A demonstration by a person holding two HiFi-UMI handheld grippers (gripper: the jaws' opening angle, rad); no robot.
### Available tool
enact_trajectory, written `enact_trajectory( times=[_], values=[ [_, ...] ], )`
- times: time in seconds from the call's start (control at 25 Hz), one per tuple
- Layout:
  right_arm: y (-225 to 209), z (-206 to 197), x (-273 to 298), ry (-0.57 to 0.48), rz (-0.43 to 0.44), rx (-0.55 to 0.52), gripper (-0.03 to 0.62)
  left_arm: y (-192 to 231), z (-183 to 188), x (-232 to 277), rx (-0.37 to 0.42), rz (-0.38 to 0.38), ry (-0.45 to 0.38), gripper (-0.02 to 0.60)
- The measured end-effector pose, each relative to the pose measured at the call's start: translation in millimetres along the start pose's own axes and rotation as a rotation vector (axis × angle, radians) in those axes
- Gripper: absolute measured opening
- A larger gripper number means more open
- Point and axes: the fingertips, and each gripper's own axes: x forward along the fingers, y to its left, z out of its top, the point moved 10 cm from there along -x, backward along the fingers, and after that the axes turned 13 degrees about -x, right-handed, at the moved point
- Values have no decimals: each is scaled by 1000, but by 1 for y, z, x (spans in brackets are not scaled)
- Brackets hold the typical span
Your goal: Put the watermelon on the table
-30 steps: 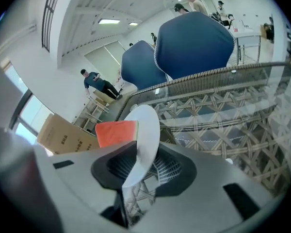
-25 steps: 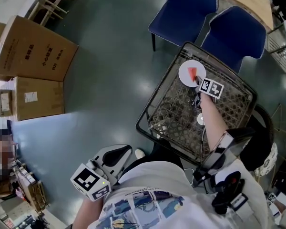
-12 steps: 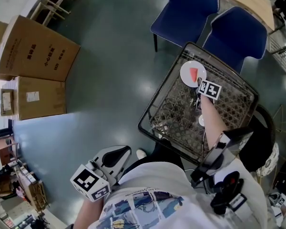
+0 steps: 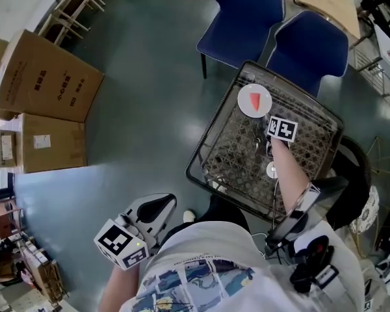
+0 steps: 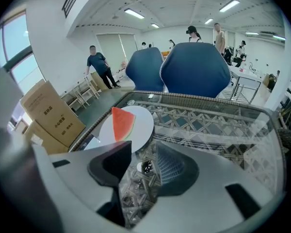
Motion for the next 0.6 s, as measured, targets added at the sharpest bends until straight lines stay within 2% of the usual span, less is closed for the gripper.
enact_trajectory(
  times=[0.2,0.36,0.6],
  values=[
    [15,-14,-52,-7,12,-81,149,-3,-3,-18,79,-62,-28,18],
    [52,-35,-106,4,40,-242,34,-7,-19,-46,125,-104,-45,18],
    [121,-76,-196,-56,90,-383,11,-9,-58,-107,162,-158,-82,18]
  ],
)
